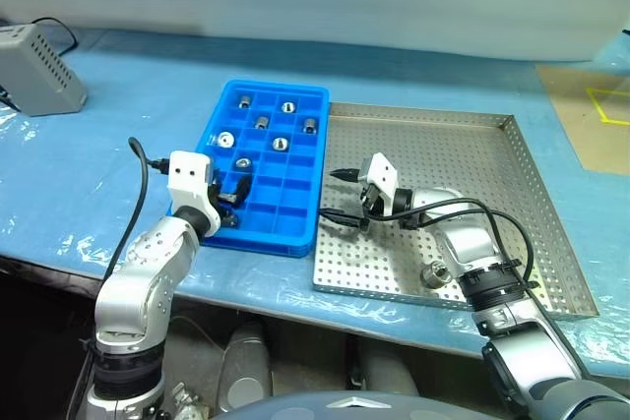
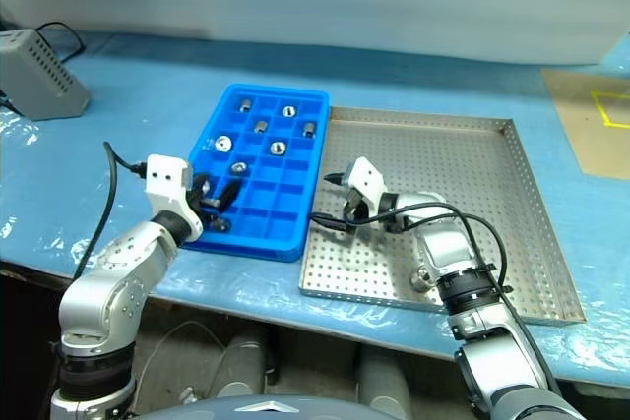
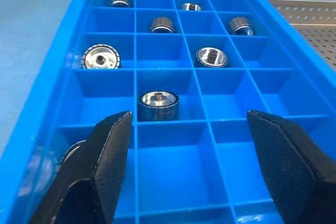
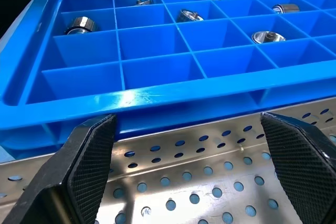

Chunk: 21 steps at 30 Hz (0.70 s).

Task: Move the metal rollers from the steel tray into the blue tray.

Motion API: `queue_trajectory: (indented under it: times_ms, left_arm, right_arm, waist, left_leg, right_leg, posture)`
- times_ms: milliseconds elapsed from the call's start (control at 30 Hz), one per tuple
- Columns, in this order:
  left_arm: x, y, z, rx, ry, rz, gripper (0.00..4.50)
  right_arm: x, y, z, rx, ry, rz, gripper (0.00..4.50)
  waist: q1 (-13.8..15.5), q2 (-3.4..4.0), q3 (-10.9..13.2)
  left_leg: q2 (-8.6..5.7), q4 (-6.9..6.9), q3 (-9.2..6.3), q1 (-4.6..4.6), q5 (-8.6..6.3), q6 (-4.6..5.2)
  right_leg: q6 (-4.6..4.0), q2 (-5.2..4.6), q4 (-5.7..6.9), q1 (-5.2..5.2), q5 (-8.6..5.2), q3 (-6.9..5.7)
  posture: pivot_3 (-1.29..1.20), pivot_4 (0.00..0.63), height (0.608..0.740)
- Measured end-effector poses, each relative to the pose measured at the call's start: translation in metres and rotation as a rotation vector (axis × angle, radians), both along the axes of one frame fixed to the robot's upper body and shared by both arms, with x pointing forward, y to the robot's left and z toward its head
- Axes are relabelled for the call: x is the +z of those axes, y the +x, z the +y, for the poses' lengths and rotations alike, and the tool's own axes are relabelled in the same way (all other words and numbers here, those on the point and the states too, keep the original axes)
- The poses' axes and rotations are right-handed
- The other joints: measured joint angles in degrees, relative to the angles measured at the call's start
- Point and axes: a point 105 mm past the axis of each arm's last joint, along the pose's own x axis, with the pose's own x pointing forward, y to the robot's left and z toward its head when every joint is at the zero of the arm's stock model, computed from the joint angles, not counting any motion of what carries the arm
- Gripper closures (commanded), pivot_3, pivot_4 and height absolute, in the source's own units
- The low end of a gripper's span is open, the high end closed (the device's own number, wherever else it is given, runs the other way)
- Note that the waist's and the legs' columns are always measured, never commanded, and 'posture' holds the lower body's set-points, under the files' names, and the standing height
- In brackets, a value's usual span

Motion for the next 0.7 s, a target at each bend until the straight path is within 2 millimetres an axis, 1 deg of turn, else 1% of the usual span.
queue_trajectory:
  times_ms: [133,300,400,533,600,700]
  left_arm:
    - [0.003,0.010,-0.008,-0.045,-0.001,-0.013,0.80]
    - [0.006,0.025,-0.024,-0.117,0.000,-0.041,0.80]
    - [0.008,0.037,-0.038,-0.179,-0.004,-0.055,0.80]
    - [0.024,0.047,-0.064,-0.313,-0.009,-0.121,0.80]
    - [0.029,0.049,-0.075,-0.375,-0.009,-0.147,0.80]
    - [0.029,0.053,-0.090,-0.455,0.000,-0.160,0.80]
  right_arm:
    - [0.001,-0.002,-0.002,-0.025,0.002,-0.013,0.00]
    - [0.004,-0.004,-0.016,-0.092,-0.002,-0.034,0.00]
    - [0.006,-0.009,-0.026,-0.144,0.008,-0.045,0.00]
    - [0.011,-0.018,-0.035,-0.203,0.022,-0.057,0.00]
    - [0.014,-0.018,-0.042,-0.249,0.032,-0.064,0.00]
    - [0.022,-0.015,-0.059,-0.341,0.045,-0.083,0.00]
  waist:
    - [-0.2,0.00,0.0]
    - [-0.4,0.00,0.0]
    - [-0.8,0.00,0.0]
    - [-2.3,0.00,0.0]
    - [-3.2,0.00,0.0]
    - [-4.2,0.00,0.0]
  left_leg:
    - [0.03,0.01,0.00,0.02,0.04,-0.06]
    - [0.04,0.03,0.02,0.12,0.04,-0.07]
    - [0.03,0.04,0.03,0.18,0.04,-0.07]
    - [0.03,0.04,0.05,0.23,0.04,-0.07]
    - [0.03,0.04,0.05,0.25,0.04,-0.07]
    - [0.01,0.06,0.11,0.28,0.04,-0.05]
  right_leg:
    - [-0.01,0.10,0.03,0.00,0.01,0.01]
    - [-0.03,0.13,0.04,0.09,0.02,0.06]
    - [-0.02,0.13,0.03,0.15,0.02,0.10]
    - [-0.02,0.15,0.04,0.17,0.02,0.15]
    - [-0.02,0.17,0.04,0.18,0.02,0.15]
    - [-0.03,0.16,0.04,0.20,0.03,0.22]
  posture:
    - [-0.09,0.150,0.740]
    - [-0.19,0.150,0.740]
    - [-0.25,0.150,0.740]
    - [-0.32,0.150,0.740]
    - [-0.36,0.150,0.740]
    - [-0.41,0.150,0.740]
